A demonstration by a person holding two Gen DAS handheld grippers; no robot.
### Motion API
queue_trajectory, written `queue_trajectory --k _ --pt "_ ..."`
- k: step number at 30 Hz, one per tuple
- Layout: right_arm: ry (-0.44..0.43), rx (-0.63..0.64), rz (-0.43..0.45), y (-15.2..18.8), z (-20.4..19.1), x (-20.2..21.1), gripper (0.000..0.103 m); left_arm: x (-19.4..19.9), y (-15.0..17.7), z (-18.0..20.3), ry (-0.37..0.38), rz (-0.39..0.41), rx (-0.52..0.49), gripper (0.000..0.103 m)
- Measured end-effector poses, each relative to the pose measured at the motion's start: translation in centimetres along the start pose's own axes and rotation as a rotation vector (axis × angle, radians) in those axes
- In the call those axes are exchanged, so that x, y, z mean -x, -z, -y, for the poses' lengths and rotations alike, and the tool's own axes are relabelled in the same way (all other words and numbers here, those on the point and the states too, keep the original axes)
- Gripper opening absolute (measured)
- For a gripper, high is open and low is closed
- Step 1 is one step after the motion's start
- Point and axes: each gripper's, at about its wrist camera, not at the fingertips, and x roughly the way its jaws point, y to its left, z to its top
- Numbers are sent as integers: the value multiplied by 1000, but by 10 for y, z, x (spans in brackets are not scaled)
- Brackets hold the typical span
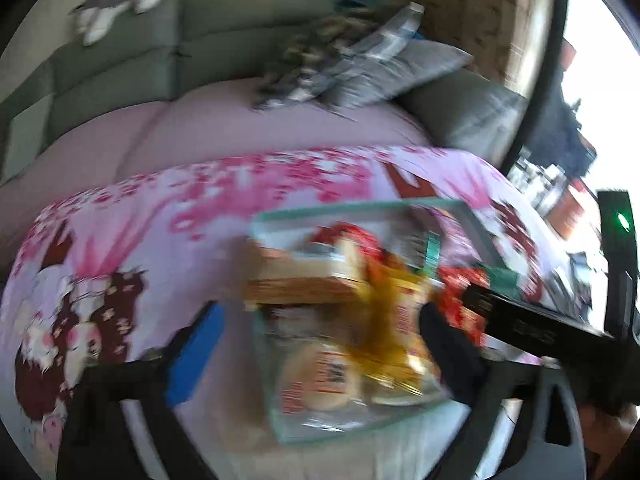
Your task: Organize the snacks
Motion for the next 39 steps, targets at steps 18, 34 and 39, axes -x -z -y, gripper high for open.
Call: queue_trajectory --k 18,34,39 --pt "-72 127 34 7 -46 9 103 2 6 -43 -250 58 130 103" --pt "-60 192 17 17 -61 11 103 7 28 -70 -377 -58 263 103" --pt "-62 214 32 25 -65 21 103 5 41 -73 -356 -103 252 103"
